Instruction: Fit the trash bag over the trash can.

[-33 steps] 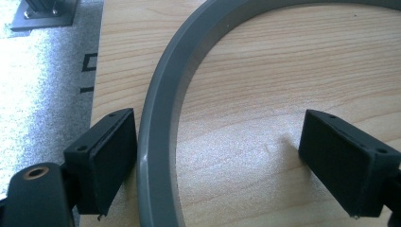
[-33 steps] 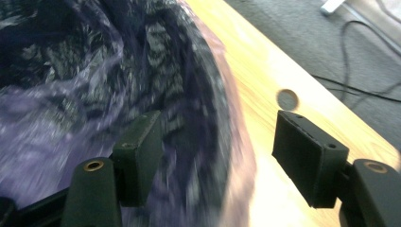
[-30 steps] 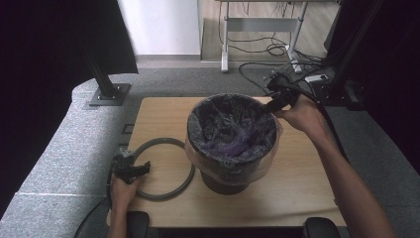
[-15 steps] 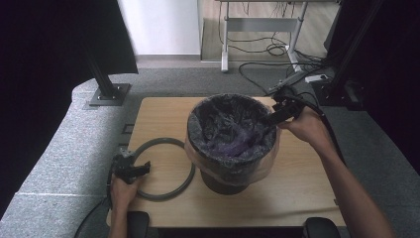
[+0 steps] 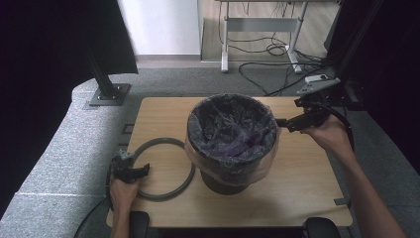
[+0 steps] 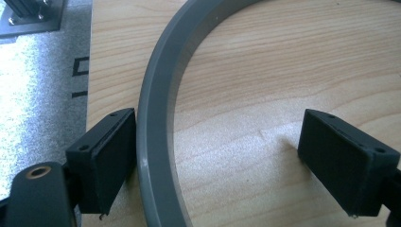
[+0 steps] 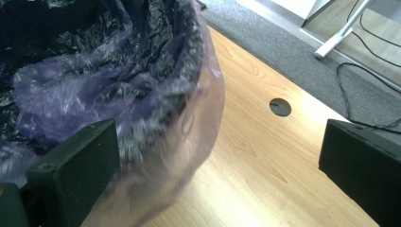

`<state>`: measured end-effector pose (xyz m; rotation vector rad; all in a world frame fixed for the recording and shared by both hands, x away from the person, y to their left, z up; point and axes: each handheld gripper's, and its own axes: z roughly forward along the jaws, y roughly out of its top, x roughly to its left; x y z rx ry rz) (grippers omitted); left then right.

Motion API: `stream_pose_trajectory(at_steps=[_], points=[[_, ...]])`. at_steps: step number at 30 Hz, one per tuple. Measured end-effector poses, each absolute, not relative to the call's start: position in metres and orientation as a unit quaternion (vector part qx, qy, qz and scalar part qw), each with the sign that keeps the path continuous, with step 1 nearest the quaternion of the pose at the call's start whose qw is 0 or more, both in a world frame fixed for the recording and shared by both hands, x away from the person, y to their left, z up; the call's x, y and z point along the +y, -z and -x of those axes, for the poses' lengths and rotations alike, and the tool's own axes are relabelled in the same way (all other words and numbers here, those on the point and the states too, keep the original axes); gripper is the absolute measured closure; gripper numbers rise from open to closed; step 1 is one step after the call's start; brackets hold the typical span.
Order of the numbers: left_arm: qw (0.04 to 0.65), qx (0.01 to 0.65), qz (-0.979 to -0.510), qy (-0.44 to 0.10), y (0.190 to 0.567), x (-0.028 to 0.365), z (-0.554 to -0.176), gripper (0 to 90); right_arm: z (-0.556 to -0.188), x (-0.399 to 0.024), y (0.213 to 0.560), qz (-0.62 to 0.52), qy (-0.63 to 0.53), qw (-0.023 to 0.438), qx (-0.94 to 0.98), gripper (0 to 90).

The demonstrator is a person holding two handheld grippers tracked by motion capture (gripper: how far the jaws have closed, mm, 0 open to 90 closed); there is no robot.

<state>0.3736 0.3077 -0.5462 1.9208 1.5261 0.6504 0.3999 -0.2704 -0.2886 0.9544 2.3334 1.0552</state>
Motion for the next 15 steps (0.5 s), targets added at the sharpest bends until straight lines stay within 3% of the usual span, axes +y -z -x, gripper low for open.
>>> stream_pose_trajectory(at_steps=[15], points=[[0.302, 0.568, -0.726, -0.245, 0.547, 0.308, -0.369, 13.8, -0.393, -0.304, 0.358, -0.358, -0.39, 0.202, 0.824, 0.0]])
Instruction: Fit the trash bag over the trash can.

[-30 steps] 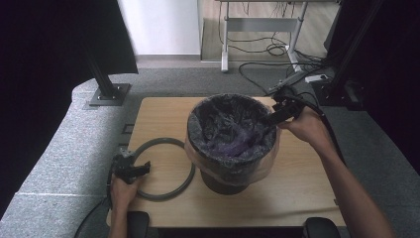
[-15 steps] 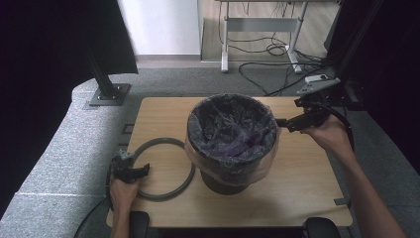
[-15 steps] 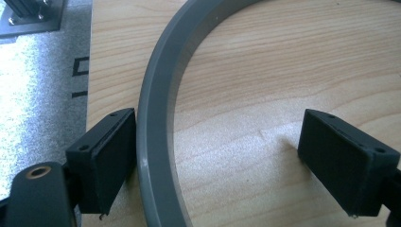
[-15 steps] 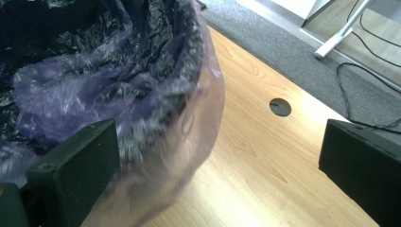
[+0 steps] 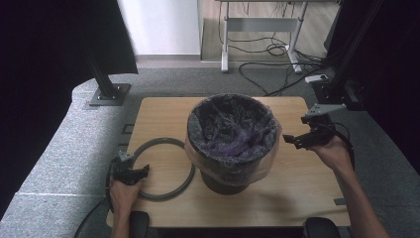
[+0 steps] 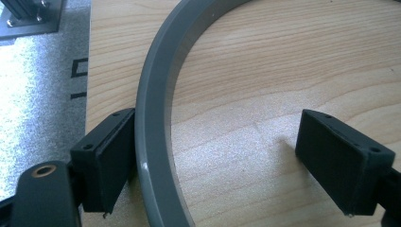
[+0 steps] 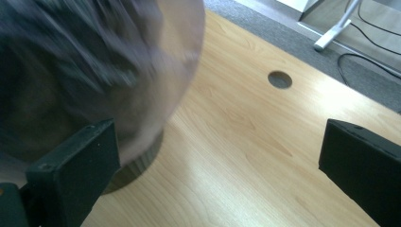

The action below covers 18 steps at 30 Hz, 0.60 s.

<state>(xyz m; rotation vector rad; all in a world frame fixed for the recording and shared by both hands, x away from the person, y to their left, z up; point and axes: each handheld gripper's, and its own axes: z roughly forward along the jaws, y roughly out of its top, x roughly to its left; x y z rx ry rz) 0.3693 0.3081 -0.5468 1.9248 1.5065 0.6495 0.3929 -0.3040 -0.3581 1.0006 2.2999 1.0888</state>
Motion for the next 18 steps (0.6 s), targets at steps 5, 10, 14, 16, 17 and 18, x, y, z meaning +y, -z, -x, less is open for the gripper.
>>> stream_pose_trajectory(at_steps=[5, 10, 14, 16, 17, 18], points=[[0.298, 0.573, -0.722, -0.246, 0.547, 0.306, -0.369, 12.3, -0.393, -0.31, 0.383, -0.368, -0.385, 0.202, 0.822, 0.0], [0.295, 0.57, -0.728, -0.241, 0.547, 0.304, -0.37, 6.4, -0.392, -0.32, 0.421, -0.384, -0.375, 0.198, 0.82, 0.0], [0.294, 0.57, -0.729, -0.241, 0.547, 0.304, -0.37, 6.4, -0.39, -0.328, 0.446, -0.4, -0.375, 0.19, 0.815, 0.0], [0.294, 0.57, -0.728, -0.241, 0.547, 0.304, -0.37, 6.4, -0.388, -0.331, 0.46, -0.41, -0.373, 0.185, 0.811, 0.0], [0.294, 0.57, -0.728, -0.24, 0.547, 0.304, -0.37, 6.4, -0.388, -0.333, 0.466, -0.414, -0.373, 0.183, 0.81, 0.0], [0.294, 0.57, -0.728, -0.24, 0.547, 0.304, -0.37, 6.4, -0.387, -0.335, 0.472, -0.418, -0.373, 0.181, 0.809, 0.0]])
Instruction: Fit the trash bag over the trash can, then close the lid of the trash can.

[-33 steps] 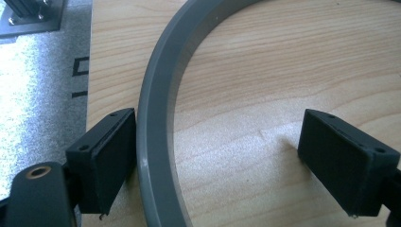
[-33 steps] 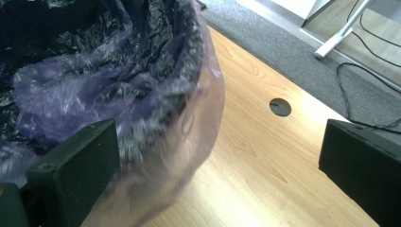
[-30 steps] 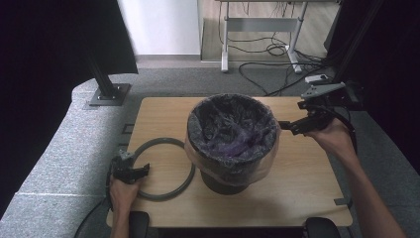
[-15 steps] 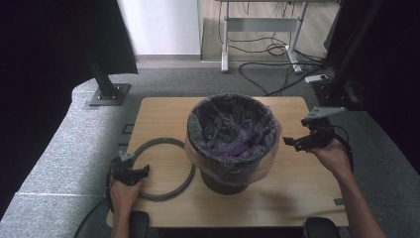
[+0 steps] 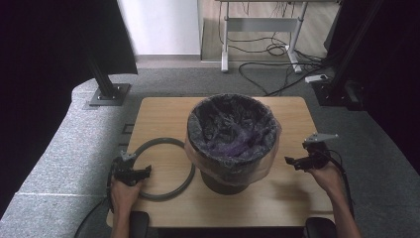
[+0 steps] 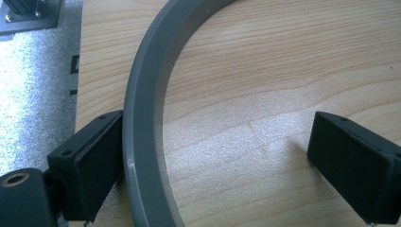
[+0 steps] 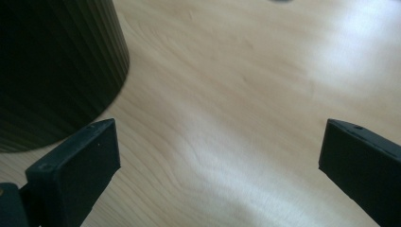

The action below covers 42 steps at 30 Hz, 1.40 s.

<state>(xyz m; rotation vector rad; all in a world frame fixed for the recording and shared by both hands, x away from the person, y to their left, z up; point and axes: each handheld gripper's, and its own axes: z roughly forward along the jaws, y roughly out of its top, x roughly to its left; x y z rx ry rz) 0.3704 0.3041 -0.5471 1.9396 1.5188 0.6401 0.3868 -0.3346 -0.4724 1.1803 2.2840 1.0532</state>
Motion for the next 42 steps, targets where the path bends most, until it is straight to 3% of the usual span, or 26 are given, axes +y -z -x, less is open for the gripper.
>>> stream_pose_trajectory(at_steps=[12, 19, 30, 33, 42], points=[[0.295, 0.572, -0.727, -0.241, 0.547, 0.304, -0.37, 6.4, -0.373, -0.344, 0.538, -0.453, -0.355, 0.176, 0.799, 0.0], [0.295, 0.572, -0.727, -0.241, 0.547, 0.304, -0.37, 6.4, -0.369, -0.344, 0.557, -0.45, -0.345, 0.183, 0.803, 0.0], [0.294, 0.573, -0.727, -0.24, 0.547, 0.303, -0.37, 6.2, -0.367, -0.343, 0.557, -0.451, -0.341, 0.186, 0.803, 0.0], [0.288, 0.572, -0.732, -0.234, 0.548, 0.302, -0.372, 0.0, -0.367, -0.343, 0.557, -0.45, -0.342, 0.186, 0.804, 0.0], [0.274, 0.579, -0.734, -0.225, 0.545, 0.303, -0.373, 0.0, -0.366, -0.343, 0.557, -0.446, -0.343, 0.184, 0.806, 0.0]])
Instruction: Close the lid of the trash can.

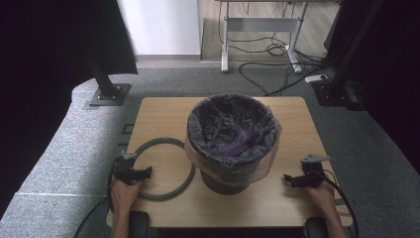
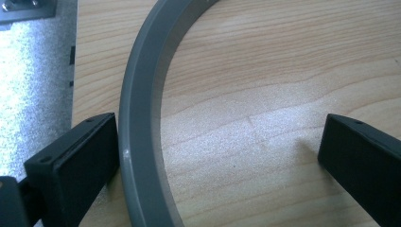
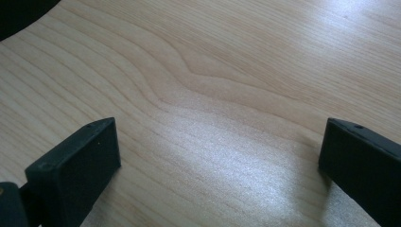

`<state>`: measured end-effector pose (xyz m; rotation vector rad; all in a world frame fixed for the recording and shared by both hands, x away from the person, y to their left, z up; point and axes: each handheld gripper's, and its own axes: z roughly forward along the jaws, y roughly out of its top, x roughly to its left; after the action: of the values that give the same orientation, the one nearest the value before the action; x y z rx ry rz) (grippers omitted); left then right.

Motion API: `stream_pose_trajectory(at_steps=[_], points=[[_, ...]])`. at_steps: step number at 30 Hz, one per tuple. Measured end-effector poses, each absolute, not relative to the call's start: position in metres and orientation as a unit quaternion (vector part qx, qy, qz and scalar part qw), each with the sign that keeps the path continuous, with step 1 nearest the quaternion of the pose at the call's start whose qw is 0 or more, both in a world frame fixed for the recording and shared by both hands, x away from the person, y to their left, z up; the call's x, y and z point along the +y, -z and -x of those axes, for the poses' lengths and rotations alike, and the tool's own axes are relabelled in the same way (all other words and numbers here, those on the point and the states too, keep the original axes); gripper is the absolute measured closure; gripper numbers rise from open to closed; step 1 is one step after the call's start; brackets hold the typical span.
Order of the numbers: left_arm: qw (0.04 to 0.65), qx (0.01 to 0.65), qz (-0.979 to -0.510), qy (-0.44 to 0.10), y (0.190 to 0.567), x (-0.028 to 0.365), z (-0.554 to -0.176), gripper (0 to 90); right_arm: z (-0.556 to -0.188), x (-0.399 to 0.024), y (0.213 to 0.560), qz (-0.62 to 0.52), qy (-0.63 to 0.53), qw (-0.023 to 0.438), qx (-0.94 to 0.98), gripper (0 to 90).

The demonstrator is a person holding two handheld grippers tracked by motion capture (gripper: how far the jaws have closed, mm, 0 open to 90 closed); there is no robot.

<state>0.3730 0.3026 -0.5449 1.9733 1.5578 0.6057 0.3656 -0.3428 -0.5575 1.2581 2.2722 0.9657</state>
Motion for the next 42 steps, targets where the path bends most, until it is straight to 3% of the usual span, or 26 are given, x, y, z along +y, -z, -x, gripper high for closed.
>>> stream_pose_trajectory(at_steps=[11, 27, 34, 42], points=[[0.23, 0.597, -0.744, -0.191, 0.535, 0.301, -0.383, 2.6, -0.364, -0.343, 0.557, -0.443, -0.343, 0.183, 0.808, 0.0], [0.098, 0.613, -0.78, -0.081, 0.518, 0.301, -0.414, 4.7, -0.364, -0.343, 0.557, -0.442, -0.343, 0.183, 0.809, 0.0], [0.048, 0.621, -0.782, -0.042, 0.509, 0.303, -0.43, 23.1, -0.364, -0.343, 0.557, -0.441, -0.343, 0.183, 0.809, 0.0], [0.012, 0.645, -0.764, -0.012, 0.502, 0.305, -0.445, 56.0, -0.364, -0.343, 0.557, -0.439, -0.343, 0.183, 0.81, 0.0]])
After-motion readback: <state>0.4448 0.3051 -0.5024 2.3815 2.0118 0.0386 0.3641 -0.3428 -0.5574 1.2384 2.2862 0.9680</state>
